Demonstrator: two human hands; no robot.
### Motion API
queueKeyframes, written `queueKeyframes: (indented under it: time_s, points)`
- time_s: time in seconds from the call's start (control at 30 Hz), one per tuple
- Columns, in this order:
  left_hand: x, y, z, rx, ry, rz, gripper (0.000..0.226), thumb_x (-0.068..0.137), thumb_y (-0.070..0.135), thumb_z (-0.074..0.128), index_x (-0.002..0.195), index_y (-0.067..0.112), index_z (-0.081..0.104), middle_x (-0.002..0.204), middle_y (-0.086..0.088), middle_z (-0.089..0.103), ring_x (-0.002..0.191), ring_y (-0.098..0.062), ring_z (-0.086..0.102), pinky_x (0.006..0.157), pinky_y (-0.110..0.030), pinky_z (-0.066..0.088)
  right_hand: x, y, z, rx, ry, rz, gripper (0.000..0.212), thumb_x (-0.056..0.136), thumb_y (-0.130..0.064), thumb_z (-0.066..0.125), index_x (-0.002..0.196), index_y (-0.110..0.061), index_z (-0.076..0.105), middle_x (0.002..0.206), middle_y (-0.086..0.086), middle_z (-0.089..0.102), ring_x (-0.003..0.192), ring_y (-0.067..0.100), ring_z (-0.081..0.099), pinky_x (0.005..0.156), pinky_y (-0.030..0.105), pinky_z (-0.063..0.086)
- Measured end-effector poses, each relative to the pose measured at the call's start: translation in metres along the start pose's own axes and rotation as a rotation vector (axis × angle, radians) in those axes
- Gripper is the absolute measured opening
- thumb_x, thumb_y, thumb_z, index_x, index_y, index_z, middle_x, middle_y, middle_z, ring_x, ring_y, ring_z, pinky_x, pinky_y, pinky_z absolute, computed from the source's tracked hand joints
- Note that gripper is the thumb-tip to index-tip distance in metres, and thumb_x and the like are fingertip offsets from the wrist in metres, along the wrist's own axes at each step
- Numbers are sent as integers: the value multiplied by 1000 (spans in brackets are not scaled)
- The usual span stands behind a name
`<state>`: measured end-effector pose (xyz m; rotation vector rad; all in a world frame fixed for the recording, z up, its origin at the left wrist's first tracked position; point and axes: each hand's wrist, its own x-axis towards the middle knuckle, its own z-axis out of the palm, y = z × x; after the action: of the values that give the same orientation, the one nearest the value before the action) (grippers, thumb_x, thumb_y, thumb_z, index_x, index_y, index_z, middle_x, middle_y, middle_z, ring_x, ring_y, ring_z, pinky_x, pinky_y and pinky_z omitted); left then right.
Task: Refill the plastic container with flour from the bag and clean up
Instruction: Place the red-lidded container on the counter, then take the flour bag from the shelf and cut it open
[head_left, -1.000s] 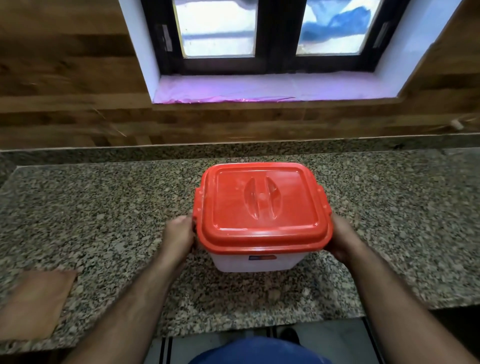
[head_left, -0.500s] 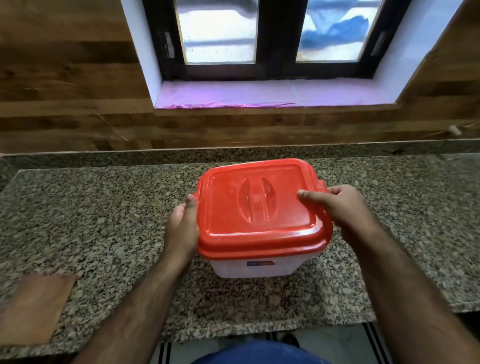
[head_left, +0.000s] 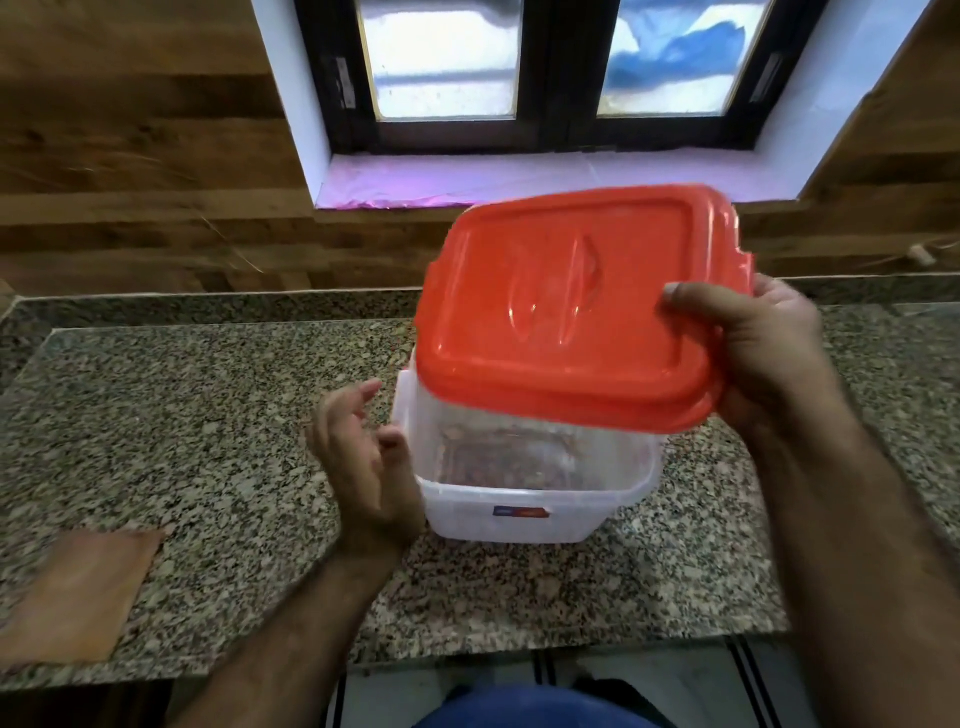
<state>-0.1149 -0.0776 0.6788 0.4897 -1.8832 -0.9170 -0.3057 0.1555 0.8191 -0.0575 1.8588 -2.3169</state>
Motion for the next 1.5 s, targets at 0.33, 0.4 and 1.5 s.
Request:
queueKeyframes:
  time_s: [0.33,0.4,1.5]
  points:
    - [-12,60,65,706,-1140,481,70,100,80,41,89,17,69,85,-1,70,81,-28,69,64,-37,45,19,-9,-42,-308,256,-580,65,75,-15,95,111,-26,42,108,-10,65,86,-8,71,72,16,58]
    - [-14,58,66,687,-1137,445,65,103,77,41,83,19,62,80,-1,65,78,-28,66,64,-38,48,23,-8,-55,-496,255,-681,59,78,-21,94,110,-27,45,96,-15,61,71,-10,64,61,11,49]
    - [-37,71,66,805,-1128,419,64,101,79,38,75,23,57,67,10,54,67,-15,58,60,-31,39,63,182,-168,-1127,-388,-265,11,94,-23,69,86,-21,62,76,-7,62,66,12,60,53,16,40]
